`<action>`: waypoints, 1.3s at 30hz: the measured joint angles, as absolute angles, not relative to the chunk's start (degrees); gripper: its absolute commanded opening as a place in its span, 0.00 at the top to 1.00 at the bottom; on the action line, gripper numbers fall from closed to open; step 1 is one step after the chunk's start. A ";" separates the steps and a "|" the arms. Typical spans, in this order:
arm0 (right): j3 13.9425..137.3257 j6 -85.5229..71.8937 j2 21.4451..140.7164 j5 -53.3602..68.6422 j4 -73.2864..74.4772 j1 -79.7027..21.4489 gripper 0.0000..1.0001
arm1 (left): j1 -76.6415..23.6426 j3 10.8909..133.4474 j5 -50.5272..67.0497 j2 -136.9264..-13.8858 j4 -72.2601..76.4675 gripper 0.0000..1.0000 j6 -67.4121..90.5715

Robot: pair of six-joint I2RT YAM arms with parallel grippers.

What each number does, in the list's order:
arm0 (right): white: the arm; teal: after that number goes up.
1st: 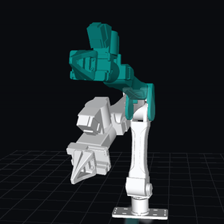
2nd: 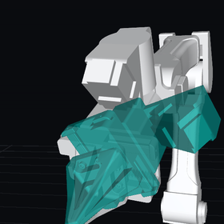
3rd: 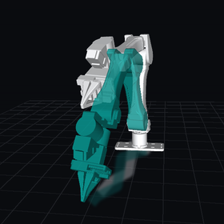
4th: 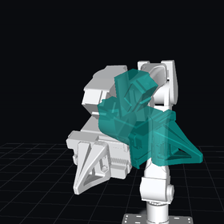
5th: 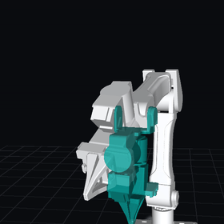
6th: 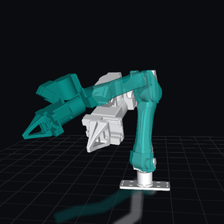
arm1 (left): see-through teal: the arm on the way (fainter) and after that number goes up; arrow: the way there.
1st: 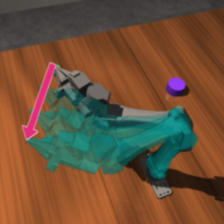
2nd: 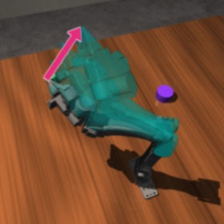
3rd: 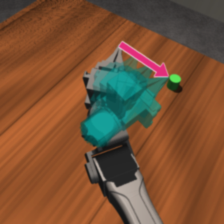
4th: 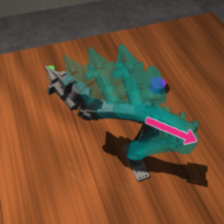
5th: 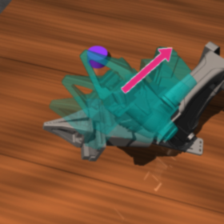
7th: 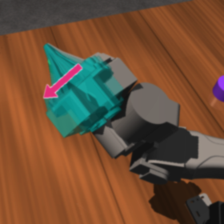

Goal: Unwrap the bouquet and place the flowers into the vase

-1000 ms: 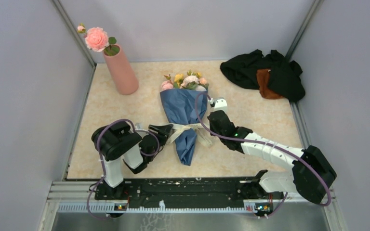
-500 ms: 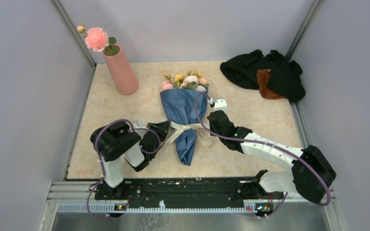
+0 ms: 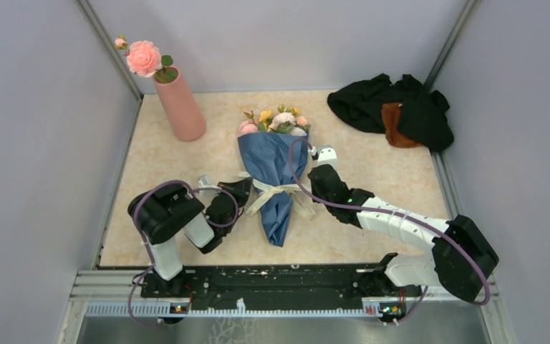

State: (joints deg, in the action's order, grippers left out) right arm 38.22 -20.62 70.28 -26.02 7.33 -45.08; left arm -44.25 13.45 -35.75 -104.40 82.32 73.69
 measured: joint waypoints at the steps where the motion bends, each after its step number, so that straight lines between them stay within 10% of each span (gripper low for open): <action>1: 38.22 -20.64 70.28 -26.02 7.33 -45.08 1.00 | -44.18 13.56 -35.55 -104.40 82.37 1.00 73.25; 39: 36.73 -21.69 60.58 -23.83 11.57 -25.91 1.00 | -34.00 10.41 -40.05 -52.38 30.94 1.00 50.22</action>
